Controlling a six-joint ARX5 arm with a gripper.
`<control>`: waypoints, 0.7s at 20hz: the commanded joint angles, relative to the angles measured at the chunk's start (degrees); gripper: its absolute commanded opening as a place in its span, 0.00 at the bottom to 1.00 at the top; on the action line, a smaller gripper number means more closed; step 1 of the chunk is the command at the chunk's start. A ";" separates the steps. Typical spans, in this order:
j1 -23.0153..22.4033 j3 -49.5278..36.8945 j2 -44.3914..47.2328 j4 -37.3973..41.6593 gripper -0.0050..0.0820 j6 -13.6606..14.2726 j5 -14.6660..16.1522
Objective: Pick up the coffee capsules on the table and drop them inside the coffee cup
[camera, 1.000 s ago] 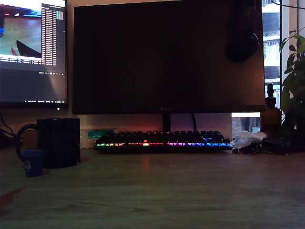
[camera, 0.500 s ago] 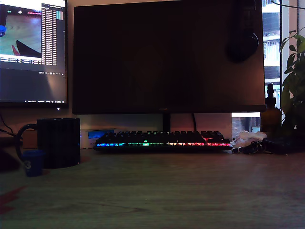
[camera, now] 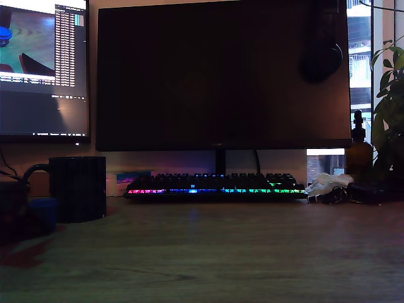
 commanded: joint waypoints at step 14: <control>0.94 8.76 8.83 -0.24 0.69 0.33 0.22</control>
